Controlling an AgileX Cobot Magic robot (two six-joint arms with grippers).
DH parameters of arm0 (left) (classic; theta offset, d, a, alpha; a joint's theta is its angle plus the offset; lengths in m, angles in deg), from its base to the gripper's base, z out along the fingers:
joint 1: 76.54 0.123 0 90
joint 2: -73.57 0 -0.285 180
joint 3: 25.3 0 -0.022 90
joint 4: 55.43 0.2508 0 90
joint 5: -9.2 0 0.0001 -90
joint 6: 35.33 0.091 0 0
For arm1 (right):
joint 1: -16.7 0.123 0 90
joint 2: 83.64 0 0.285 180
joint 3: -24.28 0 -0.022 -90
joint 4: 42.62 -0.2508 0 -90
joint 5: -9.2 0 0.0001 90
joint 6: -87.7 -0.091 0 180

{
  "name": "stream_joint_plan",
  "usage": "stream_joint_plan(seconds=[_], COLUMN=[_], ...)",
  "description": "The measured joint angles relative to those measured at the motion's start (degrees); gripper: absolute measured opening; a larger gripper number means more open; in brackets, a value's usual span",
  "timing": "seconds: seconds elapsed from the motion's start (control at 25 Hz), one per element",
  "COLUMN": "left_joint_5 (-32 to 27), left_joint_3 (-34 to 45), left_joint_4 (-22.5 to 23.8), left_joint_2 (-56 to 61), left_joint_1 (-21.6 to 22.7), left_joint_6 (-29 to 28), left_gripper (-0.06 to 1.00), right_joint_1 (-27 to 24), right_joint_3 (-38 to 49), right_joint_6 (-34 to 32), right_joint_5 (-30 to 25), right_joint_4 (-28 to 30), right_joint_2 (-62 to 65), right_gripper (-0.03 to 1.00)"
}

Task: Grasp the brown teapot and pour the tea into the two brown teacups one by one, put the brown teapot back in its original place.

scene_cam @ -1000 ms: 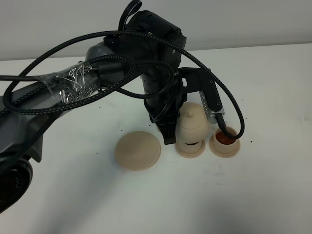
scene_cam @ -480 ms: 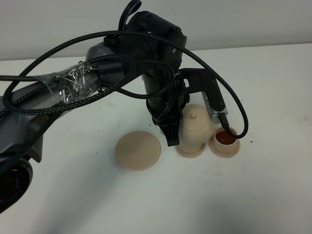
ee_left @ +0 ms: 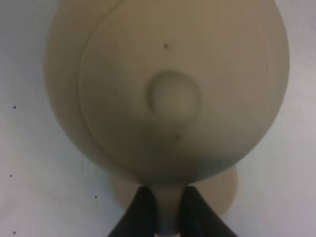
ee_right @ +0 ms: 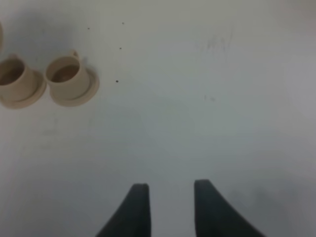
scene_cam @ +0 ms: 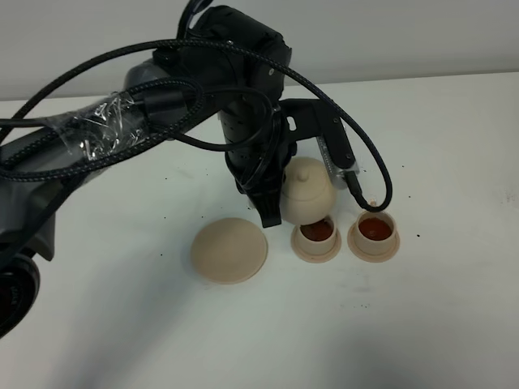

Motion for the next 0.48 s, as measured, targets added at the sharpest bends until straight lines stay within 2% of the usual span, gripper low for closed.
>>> stream_joint_plan(seconds=[0.16,0.48], left_joint_5=[0.0,0.0], left_joint_3=[2.6,16.8], left_joint_4=[0.5,2.4], left_joint_2=[2.5,7.6], left_joint_1=[1.7,6.3], left_joint_6=[0.0,-0.3], left_gripper=[0.13,0.13], right_joint_1=[0.0,0.0], right_joint_3=[0.0,0.0], right_joint_6=[0.0,0.0], right_joint_5=[0.0,0.0], right_joint_4=[0.0,0.0], right_joint_2=[0.0,0.0], right_gripper=[0.24,0.24])
